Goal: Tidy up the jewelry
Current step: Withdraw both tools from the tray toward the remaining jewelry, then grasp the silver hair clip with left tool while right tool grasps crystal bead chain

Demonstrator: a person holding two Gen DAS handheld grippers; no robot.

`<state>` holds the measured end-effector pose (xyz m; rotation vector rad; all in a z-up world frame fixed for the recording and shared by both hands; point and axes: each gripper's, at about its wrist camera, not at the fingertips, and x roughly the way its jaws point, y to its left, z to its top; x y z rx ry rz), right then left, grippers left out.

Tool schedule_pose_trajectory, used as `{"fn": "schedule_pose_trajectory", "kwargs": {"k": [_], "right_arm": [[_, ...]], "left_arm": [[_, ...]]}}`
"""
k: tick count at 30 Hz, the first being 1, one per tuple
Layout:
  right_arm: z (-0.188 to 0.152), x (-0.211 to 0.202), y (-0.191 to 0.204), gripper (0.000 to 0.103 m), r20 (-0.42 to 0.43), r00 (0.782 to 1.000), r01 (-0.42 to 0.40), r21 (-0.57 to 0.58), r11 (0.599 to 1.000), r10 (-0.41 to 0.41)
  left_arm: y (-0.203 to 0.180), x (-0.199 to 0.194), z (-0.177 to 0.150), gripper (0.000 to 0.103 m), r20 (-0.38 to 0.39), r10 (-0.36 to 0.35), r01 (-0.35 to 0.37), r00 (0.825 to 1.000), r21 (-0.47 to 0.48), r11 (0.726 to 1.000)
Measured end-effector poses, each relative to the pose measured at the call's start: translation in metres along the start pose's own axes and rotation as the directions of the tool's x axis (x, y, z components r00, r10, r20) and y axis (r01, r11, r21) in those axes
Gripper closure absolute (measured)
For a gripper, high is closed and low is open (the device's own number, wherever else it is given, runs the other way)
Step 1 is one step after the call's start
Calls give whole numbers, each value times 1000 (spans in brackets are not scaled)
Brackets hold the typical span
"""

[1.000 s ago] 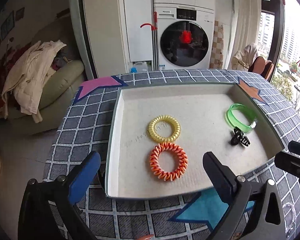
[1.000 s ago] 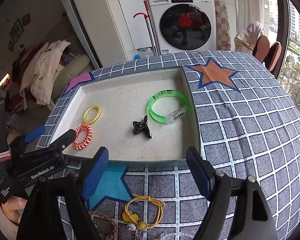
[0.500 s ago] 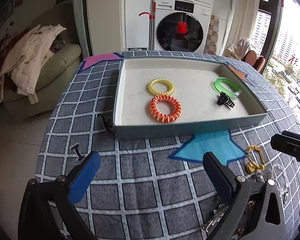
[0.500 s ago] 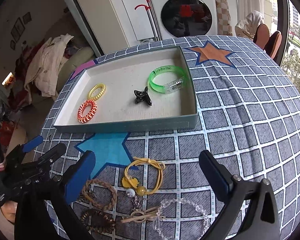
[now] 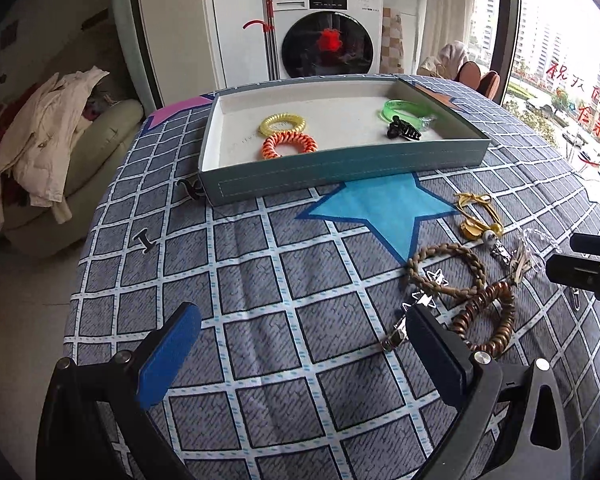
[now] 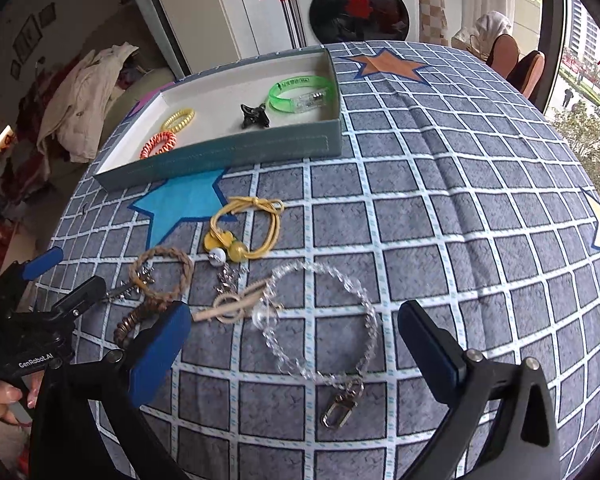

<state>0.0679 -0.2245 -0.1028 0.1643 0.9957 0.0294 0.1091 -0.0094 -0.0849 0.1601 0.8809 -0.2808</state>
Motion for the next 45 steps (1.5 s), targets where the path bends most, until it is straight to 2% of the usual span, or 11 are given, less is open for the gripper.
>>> {"fn": "schedule_pose_trajectory", "kwargs": {"k": [9, 15, 17, 21, 25, 29, 30, 34, 39, 42, 45], "right_arm": [[-6, -9, -24, 0, 14, 998, 54, 81, 995, -55], [-4, -4, -31, 1, 5, 995, 95, 96, 991, -96], [-3, -2, -32, 10, -4, 994, 105, 93, 990, -105], [-3, 0, -22, 23, 1, 990, 141, 19, 990, -141], [-6, 3, -10, 25, 8, 984, 180, -59, 982, -180], [-7, 2, -9, 26, 11, 985, 173, -69, 982, -173], [-8, 2, -8, 26, 12, 985, 174, -72, 982, -174], [-8, 2, -6, 28, 10, 986, 166, -78, 983, -166], [-6, 2, -2, 38, 6, 988, 154, -102, 983, -154], [-6, 2, -2, 39, 6, 988, 152, -101, 983, -153], [-5, 2, -1, 43, 4, 989, 147, -104, 984, -148]], "left_arm": [[-7, 1, -4, 0, -22, 5, -4, 1000, 40, 999], [-14, 7, 0, 0, -41, 3, 0, 999, 61, 998], [-18, 9, 1, 0, -42, -2, 5, 999, 74, 997], [-24, 13, 4, 0, -51, -1, 6, 999, 97, 995], [-26, 14, 5, 0, -54, -28, 32, 998, 88, 996], [-26, 15, 6, 0, -59, -59, 63, 996, 74, 995], [-26, 14, 7, 7, -63, -81, 85, 995, 70, 994], [-34, 11, 8, 21, -65, -113, 119, 991, 96, 988], [-42, 9, 7, 39, -70, -137, 145, 988, 125, 981], [-47, 5, 6, 60, -72, -158, 167, 985, 148, 975], [-52, 4, 6, 66, -73, -159, 169, 985, 175, 970]]}}
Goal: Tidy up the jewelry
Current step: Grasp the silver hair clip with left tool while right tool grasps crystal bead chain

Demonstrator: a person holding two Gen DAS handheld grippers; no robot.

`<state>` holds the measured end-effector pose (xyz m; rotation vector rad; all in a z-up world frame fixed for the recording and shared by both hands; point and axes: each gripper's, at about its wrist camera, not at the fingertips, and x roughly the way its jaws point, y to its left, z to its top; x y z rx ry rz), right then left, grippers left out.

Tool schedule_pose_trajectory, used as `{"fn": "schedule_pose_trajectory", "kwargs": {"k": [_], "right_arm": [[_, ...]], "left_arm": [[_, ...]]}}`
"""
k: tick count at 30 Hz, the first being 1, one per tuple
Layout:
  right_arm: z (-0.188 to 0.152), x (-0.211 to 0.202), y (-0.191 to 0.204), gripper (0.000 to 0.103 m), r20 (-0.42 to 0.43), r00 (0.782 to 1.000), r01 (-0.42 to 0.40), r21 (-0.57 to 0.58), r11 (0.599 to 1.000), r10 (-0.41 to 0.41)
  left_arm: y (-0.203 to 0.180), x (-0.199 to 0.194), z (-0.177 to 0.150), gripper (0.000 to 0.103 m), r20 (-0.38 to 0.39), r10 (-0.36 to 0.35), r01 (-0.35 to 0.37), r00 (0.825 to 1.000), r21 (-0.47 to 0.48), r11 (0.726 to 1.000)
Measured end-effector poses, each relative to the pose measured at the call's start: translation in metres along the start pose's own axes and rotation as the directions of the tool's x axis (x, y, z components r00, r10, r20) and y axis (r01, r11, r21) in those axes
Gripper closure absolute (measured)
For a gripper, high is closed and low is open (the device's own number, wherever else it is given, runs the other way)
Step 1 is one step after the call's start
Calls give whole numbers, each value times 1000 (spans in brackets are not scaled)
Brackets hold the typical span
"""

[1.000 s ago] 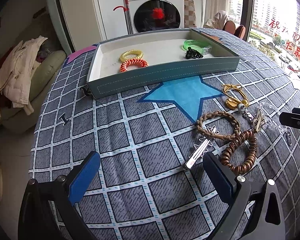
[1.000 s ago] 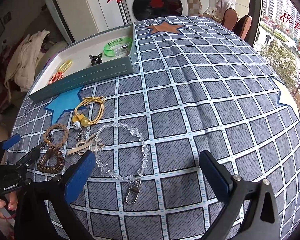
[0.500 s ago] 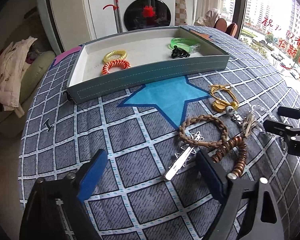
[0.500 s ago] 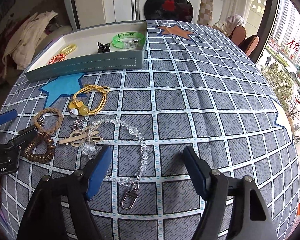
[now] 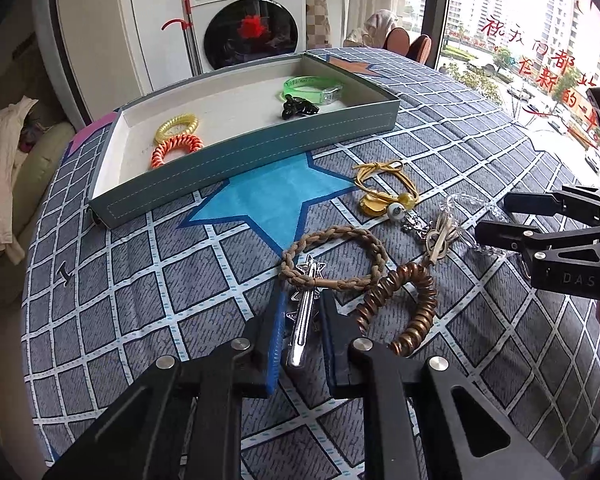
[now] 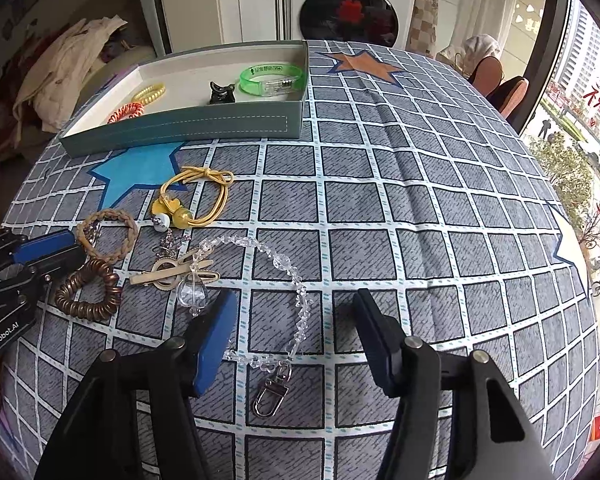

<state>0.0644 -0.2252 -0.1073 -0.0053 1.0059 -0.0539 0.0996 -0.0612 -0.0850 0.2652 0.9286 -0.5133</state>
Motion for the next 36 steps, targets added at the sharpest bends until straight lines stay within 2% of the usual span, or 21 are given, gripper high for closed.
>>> {"fn": "schedule_pose_trajectory", "kwargs": {"k": [2, 4, 5, 6, 7, 15, 29, 36], "right_arm": [[0, -1, 2, 52, 2, 1000, -5, -8, 1000, 5], [1, -2, 5, 73, 4, 1000, -11, -17, 1000, 12], [1, -3, 7, 78, 4, 1000, -12, -22, 1000, 12], [1, -3, 8, 90, 5, 1000, -13, -26, 1000, 13], [1, -3, 10, 94, 6, 1000, -9, -28, 1000, 9], [-1, -16, 1, 94, 45, 999, -7, 9, 1000, 7], [25, -52, 1, 94, 144, 989, -28, 7, 1000, 26], [41, -58, 9, 94, 164, 984, -66, -8, 998, 66]], "left_arm": [[1, -1, 0, 66, -4, -9, 9, 1000, -7, 1000], [3, -2, -1, 66, -7, -14, 14, 1000, -18, 1000], [4, -4, -3, 66, -6, -14, 14, 1000, -19, 1000], [4, -6, -4, 66, -4, -14, 14, 1000, -19, 1000], [5, -8, -5, 66, -3, -16, 16, 1000, -18, 1000], [14, -24, -17, 66, 6, 1, -1, 1000, -1, 1000], [46, -43, -9, 66, 70, 27, -18, 997, -133, 991], [55, -45, -2, 66, 87, 42, -26, 995, -173, 985]]}}
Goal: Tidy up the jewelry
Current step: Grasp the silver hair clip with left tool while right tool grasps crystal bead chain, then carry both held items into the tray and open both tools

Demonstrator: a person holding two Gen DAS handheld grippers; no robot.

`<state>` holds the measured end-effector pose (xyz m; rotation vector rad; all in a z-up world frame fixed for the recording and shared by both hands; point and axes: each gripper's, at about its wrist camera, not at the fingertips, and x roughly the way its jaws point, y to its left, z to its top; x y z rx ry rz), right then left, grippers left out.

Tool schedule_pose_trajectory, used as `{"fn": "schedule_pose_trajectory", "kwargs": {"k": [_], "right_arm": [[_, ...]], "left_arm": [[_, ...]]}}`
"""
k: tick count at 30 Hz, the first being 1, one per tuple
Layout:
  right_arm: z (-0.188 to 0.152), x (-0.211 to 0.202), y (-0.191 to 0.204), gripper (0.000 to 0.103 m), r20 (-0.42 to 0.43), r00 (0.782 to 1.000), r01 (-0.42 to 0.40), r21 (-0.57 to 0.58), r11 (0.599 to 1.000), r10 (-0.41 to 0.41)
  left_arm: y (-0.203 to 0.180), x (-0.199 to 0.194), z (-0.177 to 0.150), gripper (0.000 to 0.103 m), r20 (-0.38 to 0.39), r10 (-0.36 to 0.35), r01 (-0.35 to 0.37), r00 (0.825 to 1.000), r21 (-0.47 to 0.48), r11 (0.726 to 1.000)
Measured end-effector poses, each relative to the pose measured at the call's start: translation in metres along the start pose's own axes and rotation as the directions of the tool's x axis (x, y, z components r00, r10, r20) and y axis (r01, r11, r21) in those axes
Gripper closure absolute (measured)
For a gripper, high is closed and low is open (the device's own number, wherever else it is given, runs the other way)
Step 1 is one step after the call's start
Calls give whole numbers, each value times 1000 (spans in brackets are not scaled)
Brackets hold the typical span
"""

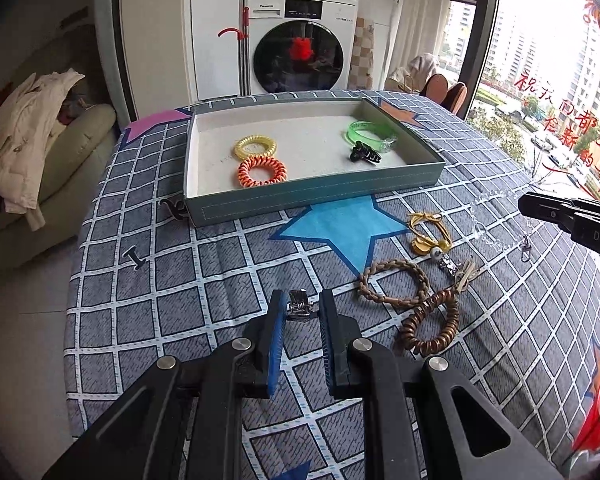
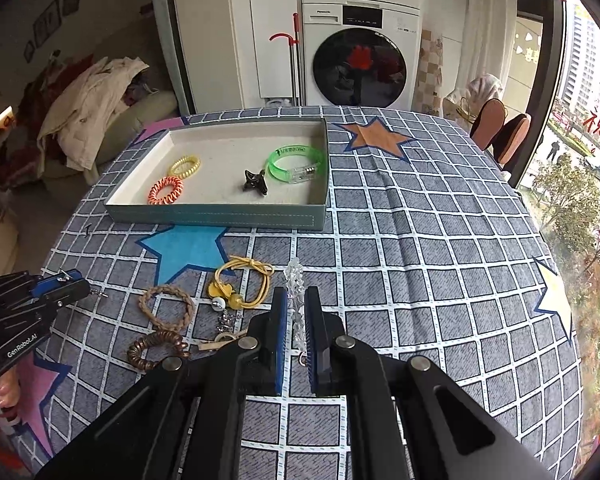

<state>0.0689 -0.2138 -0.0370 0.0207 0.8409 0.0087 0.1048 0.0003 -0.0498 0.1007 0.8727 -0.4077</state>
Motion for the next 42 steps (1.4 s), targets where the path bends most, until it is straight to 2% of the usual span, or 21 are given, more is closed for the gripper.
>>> {"fn": "schedule_pose_trajectory", "kwargs": {"k": [10, 17, 24, 29, 35, 42], "right_arm": [[37, 8, 15, 94, 19, 996, -89, -10, 996, 89], [76, 26, 33, 94, 34, 989, -142, -26, 990, 143], [113, 57, 49, 94, 26, 981, -192, -37, 981, 193], [133, 88, 51, 94, 12, 972, -234, 3, 972, 234], [148, 128, 48, 94, -14, 976, -218, 28, 976, 219], [146, 160, 26, 94, -48, 985, -159, 84, 984, 164]], "left_arm": [[20, 4, 33, 66, 45, 34, -30, 998, -73, 997], [33, 16, 66, 66, 76, 56, -47, 996, -110, 993], [41, 37, 105, 66, 84, 89, -80, 992, -111, 991], [44, 58, 130, 66, 88, 113, -100, 990, -137, 985], [43, 92, 148, 66, 75, 171, -161, 982, -117, 980], [45, 124, 146, 66, 30, 188, -184, 982, -109, 977]]}}
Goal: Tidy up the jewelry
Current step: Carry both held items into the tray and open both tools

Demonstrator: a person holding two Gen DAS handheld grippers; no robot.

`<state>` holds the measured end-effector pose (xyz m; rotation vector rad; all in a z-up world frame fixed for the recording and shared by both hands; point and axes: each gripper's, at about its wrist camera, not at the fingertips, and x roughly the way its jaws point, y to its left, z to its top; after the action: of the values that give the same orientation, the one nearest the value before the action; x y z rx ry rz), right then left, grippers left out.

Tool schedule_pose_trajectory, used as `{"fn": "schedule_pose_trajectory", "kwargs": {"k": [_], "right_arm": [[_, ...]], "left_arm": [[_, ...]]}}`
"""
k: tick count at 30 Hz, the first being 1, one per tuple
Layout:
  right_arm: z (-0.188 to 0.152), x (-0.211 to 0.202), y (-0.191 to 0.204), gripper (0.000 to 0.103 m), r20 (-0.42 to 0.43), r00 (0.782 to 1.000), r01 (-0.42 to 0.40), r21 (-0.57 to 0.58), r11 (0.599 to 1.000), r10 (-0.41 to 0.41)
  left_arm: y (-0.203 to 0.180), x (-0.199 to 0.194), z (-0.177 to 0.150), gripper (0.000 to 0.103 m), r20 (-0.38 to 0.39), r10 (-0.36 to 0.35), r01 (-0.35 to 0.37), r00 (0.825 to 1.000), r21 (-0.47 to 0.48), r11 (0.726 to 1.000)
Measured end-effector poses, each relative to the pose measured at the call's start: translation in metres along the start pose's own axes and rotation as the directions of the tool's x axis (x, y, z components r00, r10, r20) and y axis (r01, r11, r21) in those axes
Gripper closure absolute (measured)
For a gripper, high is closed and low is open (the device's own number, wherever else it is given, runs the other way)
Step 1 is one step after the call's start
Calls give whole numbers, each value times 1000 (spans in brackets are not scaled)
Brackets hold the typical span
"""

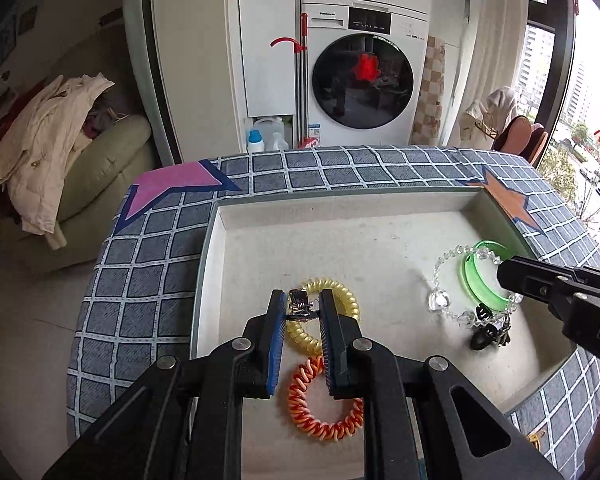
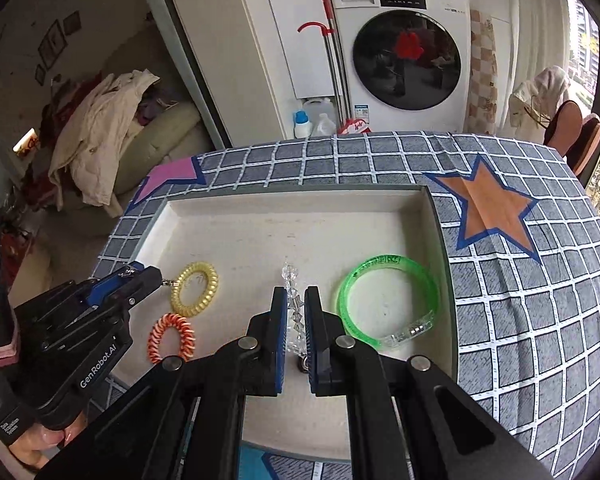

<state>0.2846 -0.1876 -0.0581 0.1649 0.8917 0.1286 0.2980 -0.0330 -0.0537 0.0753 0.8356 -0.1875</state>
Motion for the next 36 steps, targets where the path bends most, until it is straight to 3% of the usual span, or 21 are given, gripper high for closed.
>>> {"fn": "schedule_pose_trajectory", "kwargs": {"k": [7, 14, 15, 17, 18, 19, 36], "right_arm": [[-11, 13, -24, 94, -31, 999, 35, 59, 998, -33], [-18, 17, -21, 92, -48, 996, 73, 21, 997, -72], [-18, 17, -21, 90, -49, 996, 72, 20, 997, -71], [-18, 16, -20, 73, -47, 997, 61, 25, 998, -60], [-18, 15, -19, 56, -45, 997, 58, 24, 998, -57], [-19, 13, -18, 49, -39, 997, 63, 21, 998, -63], [-40, -32, -13, 38, 13, 999, 38, 38, 999, -38]], "left_arm": [[-9, 15, -9, 66, -14, 50, -49, 999, 59, 997], [-17, 18, -13, 66, -14, 87, -85, 996, 108, 990], [-17, 18, -13, 66, -15, 87, -84, 996, 108, 991], [-16, 17, -13, 66, -18, 84, -82, 996, 100, 992], [-16, 18, -13, 66, -19, 82, -80, 996, 96, 992], [-16, 17, -14, 66, -21, 81, -79, 996, 95, 992], [-14, -4, -15, 66, -10, 66, -66, 998, 50, 997]]}}
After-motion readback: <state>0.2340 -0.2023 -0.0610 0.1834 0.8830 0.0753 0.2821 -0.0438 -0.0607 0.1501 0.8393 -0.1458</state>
